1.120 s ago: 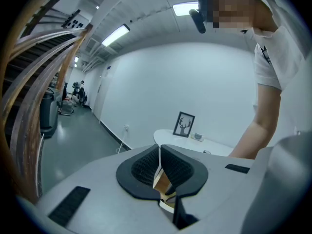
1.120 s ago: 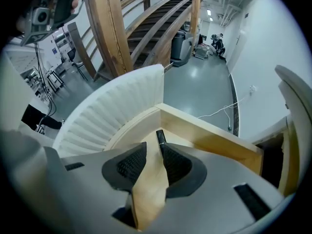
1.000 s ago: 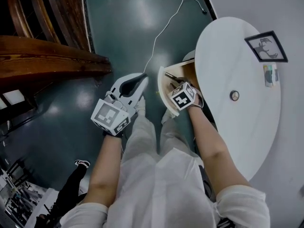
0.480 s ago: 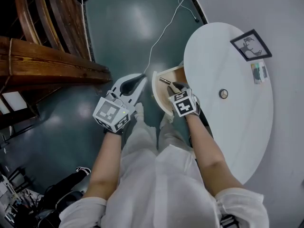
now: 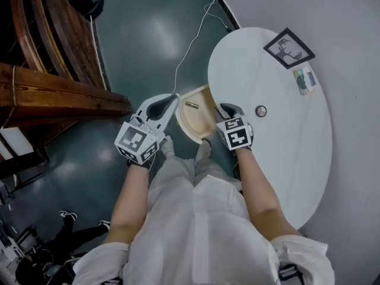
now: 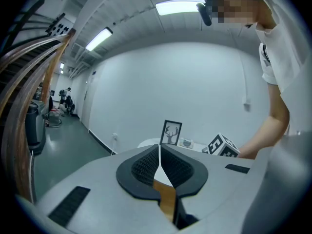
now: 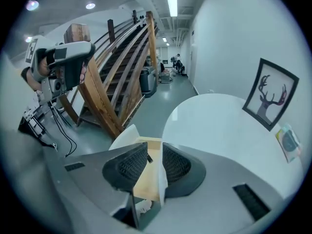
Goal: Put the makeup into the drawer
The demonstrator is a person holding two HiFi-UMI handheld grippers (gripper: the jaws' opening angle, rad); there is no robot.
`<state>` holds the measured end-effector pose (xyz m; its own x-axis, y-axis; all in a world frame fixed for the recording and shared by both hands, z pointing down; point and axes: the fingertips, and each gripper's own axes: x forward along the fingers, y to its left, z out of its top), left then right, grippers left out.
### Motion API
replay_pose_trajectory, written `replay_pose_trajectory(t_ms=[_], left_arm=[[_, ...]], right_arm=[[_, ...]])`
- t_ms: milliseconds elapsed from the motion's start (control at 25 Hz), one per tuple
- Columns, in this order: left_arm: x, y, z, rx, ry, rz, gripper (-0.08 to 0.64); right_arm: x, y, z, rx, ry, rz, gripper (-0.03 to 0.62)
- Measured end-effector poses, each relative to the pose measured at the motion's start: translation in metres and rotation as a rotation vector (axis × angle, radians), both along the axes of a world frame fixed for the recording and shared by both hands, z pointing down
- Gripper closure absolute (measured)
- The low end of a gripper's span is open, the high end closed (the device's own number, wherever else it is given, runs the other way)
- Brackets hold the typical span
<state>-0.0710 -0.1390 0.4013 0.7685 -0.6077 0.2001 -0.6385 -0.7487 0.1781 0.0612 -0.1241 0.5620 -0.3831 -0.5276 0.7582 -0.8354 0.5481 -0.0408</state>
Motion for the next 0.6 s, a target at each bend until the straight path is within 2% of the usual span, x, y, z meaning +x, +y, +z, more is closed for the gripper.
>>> replay_pose_trajectory(t_ms=[320,600], left_arm=[[0.055,0.001,-0.011,0.027,-0.008,0.1,0.534],[0.095,0.004,-0.011,0.028,-0.022,0.171,0.534]], right_arm=[[0.082,0.012,-0.024,0.055,0.019,0.144,0.499],[0.143,0.027,-0.025,0.051,0.03,0.254,0.499]])
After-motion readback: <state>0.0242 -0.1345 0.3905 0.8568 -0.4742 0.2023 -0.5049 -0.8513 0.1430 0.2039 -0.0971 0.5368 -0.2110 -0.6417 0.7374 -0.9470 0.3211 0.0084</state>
